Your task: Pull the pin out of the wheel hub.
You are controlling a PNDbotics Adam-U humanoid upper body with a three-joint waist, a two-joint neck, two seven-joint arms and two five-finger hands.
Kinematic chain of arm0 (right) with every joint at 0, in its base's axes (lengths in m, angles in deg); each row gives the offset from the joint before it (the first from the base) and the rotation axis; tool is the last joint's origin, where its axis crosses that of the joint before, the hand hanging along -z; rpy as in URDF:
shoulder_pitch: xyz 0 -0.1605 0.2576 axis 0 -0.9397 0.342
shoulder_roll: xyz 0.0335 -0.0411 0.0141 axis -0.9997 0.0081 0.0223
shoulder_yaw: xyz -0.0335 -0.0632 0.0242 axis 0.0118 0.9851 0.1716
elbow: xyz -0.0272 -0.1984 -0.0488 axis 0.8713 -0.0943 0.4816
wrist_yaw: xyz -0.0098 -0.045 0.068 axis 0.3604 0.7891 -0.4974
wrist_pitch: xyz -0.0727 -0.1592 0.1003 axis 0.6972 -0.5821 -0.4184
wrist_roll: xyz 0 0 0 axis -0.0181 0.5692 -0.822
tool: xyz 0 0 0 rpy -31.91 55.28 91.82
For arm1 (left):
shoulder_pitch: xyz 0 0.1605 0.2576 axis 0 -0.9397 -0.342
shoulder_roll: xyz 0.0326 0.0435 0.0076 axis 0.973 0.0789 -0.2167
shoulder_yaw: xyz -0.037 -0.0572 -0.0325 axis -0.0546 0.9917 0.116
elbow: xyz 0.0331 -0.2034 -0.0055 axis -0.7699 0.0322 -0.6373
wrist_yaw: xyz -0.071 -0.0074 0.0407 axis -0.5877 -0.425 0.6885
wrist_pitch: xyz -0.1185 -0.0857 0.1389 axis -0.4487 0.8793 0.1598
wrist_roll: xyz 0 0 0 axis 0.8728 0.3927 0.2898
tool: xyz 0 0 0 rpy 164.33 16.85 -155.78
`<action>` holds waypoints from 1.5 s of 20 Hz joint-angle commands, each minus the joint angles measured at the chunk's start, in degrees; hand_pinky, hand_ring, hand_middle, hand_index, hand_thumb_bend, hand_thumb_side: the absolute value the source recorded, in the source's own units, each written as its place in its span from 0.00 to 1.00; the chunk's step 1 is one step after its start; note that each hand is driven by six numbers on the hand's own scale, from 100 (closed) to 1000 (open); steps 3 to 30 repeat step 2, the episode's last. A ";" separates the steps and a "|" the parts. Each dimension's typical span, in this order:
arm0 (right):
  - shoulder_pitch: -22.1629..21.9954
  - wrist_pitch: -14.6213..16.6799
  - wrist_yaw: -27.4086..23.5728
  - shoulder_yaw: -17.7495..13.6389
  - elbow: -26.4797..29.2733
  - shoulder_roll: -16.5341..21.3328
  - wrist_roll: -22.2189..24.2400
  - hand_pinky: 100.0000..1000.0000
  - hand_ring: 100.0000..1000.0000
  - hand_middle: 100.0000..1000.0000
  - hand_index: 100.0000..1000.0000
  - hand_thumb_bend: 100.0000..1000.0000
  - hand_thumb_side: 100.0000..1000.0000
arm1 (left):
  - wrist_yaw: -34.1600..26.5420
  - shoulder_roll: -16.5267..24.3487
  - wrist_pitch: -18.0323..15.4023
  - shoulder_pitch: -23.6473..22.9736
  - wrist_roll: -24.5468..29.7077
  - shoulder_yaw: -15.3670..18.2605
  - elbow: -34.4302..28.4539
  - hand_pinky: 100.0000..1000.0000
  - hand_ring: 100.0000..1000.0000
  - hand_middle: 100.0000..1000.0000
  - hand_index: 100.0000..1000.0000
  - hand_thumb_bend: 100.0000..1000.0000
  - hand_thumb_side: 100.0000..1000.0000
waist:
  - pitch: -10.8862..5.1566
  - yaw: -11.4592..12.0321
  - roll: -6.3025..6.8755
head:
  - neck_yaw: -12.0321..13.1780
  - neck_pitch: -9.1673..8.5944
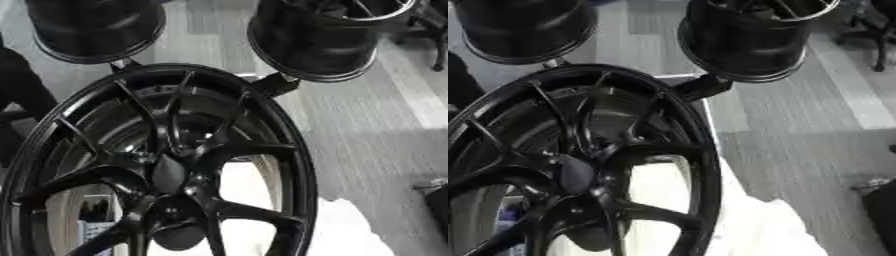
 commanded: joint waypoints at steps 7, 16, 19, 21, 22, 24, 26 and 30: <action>0.68 0.96 0.39 -0.14 1.03 2.20 -0.22 0.74 0.53 0.46 0.64 0.00 0.53 | -2.60 -3.59 -2.07 0.89 -1.57 -0.11 -6.12 0.83 0.75 0.57 0.82 0.00 0.55 | -1.01 -0.23 -0.12 | 0.40 -0.81; 0.68 0.96 0.39 -0.14 1.03 2.20 -0.22 0.74 0.53 0.46 0.64 0.00 0.53 | -2.60 -3.59 -2.07 0.89 -1.57 -0.11 -6.12 0.83 0.75 0.57 0.82 0.00 0.55 | -1.01 -0.23 -0.12 | 0.40 -0.81; 0.68 0.96 0.39 -0.14 1.03 2.20 -0.22 0.74 0.53 0.46 0.64 0.00 0.53 | -2.60 -3.59 -2.07 0.89 -1.57 -0.11 -6.12 0.83 0.75 0.57 0.82 0.00 0.55 | -1.01 -0.23 -0.12 | 0.40 -0.81; 0.68 0.96 0.39 -0.14 1.03 2.20 -0.22 0.74 0.53 0.46 0.64 0.00 0.53 | -2.60 -3.59 -2.07 0.89 -1.57 -0.11 -6.12 0.83 0.75 0.57 0.82 0.00 0.55 | -1.01 -0.23 -0.12 | 0.40 -0.81; 0.68 0.96 0.39 -0.14 1.03 2.20 -0.22 0.74 0.53 0.46 0.64 0.00 0.53 | -2.60 -3.59 -2.07 0.89 -1.57 -0.11 -6.12 0.83 0.75 0.57 0.82 0.00 0.55 | -1.01 -0.23 -0.12 | 0.40 -0.81; 0.68 0.96 0.39 -0.14 1.03 2.20 -0.22 0.74 0.53 0.46 0.64 0.00 0.53 | -2.60 -3.59 -2.07 0.89 -1.57 -0.11 -6.12 0.83 0.75 0.57 0.82 0.00 0.55 | -1.01 -0.23 -0.12 | 0.40 -0.81; 0.68 0.96 0.39 -0.14 1.03 2.20 -0.22 0.74 0.53 0.46 0.64 0.00 0.53 | -2.60 -3.59 -2.07 0.89 -1.57 -0.11 -6.12 0.83 0.75 0.57 0.82 0.00 0.55 | -1.01 -0.23 -0.12 | 0.40 -0.81; 0.68 0.96 0.39 -0.14 1.03 2.20 -0.22 0.74 0.53 0.46 0.64 0.00 0.53 | -2.60 -3.59 -2.07 0.89 -1.57 -0.11 -6.12 0.83 0.75 0.57 0.82 0.00 0.55 | -1.01 -0.23 -0.12 | 0.40 -0.81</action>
